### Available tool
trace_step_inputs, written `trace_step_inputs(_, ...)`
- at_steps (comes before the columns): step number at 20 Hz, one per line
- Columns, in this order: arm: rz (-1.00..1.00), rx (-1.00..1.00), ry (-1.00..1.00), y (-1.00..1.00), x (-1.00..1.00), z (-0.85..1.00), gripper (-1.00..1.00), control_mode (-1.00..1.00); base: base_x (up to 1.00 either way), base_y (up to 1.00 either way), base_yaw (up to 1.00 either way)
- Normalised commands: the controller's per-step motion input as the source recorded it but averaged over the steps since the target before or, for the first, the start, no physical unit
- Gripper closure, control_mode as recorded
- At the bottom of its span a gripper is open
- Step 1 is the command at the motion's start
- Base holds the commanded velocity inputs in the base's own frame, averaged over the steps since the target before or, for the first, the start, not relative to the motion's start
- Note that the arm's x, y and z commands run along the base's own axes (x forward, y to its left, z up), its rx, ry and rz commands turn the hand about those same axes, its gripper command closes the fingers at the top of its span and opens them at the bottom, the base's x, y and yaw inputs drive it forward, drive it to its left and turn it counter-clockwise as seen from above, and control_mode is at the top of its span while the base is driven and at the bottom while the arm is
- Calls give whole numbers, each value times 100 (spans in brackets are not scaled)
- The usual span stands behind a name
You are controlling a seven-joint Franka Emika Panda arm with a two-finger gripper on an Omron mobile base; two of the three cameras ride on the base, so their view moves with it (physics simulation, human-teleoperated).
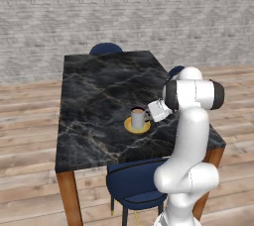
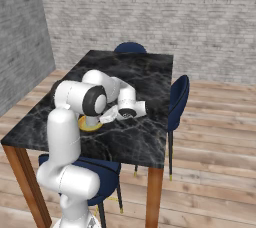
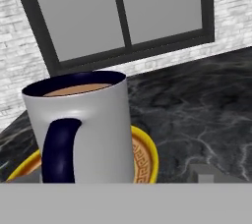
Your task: Pick the cup of tea, navigate to the dining table, and place it on the saucer.
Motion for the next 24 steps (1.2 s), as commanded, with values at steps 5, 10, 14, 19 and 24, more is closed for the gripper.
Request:
trace_step_inputs(5, 0, 0, 0, 0, 0, 7, -100, -100, 0, 0, 0)
trace_step_inputs(10, 0, 0, 0, 0, 0, 14, -100, -100, 0, 0, 0)
trace_step_inputs(14, 0, 0, 0, 0, 0, 20, -100, -100, 0, 0, 0)
trace_step_inputs(19, 0, 0, 0, -5, -2, 15, -100, -100, 0, 0, 0)
trace_step_inputs(24, 0, 1, 0, -8, -12, 6, -100, -100, 0, 0, 0)
